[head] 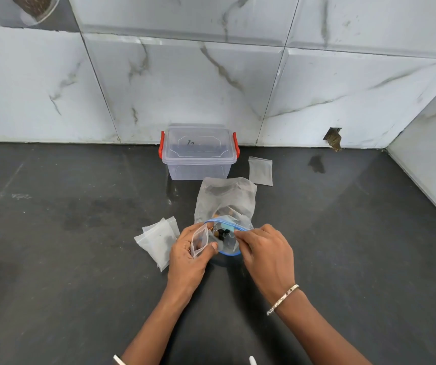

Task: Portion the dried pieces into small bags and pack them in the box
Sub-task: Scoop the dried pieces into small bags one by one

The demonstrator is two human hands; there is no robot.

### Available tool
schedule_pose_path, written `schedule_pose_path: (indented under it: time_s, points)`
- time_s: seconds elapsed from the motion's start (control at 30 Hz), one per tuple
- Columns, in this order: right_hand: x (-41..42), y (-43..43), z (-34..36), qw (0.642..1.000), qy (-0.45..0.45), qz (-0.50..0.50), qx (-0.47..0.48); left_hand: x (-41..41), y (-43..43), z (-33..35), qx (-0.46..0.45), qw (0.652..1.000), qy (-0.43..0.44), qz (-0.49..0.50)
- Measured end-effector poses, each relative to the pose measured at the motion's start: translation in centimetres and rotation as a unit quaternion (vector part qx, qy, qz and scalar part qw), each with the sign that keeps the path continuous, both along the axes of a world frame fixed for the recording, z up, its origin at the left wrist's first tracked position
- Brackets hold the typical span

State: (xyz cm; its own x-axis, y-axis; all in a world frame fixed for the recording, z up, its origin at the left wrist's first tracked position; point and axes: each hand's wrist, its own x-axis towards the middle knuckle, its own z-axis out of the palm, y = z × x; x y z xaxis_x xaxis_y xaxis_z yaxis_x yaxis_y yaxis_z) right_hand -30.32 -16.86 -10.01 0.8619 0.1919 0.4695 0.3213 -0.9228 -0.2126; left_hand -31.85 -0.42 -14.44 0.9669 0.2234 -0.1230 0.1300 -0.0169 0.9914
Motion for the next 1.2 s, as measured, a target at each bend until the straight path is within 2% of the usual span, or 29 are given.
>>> schedule_pose_path:
  time_s: [0.3,0.4,0.57,0.7,0.9,1.03,1.2]
  points:
    - [0.6,0.2,-1.8,0.997,0.051,0.018,-0.054,0.0,0.2,-0.3,-0.009,1.000,-0.004,-0.010]
    - [-0.2,-0.5,-1.2,0.998,0.037,0.024,-0.033,0.1,0.0,-0.2,-0.017,1.000,-0.006,-0.002]
    - [-0.3,-1.0,-0.5,0.999,-0.026,-0.036,0.015,0.1,-0.3,-0.1,-0.027,1.000,-0.002,-0.002]
    - [0.1,-0.6,-1.9,0.996,-0.062,-0.034,-0.053,0.1,-0.4,-0.1,-0.026,1.000,-0.011,-0.008]
    - [0.4,-0.4,-3.3,0.994,-0.015,-0.020,-0.107,-0.1,-0.4,-0.2,-0.042,0.999,-0.011,-0.013]
    - [0.0,-0.6,-3.2,0.996,0.050,-0.018,-0.067,0.1,-0.5,-0.5,-0.061,0.998,0.000,-0.007]
    - [-0.2,-0.7,-2.2,0.990,0.107,-0.027,0.088,0.5,-0.5,-0.7,-0.088,0.996,0.011,-0.010]
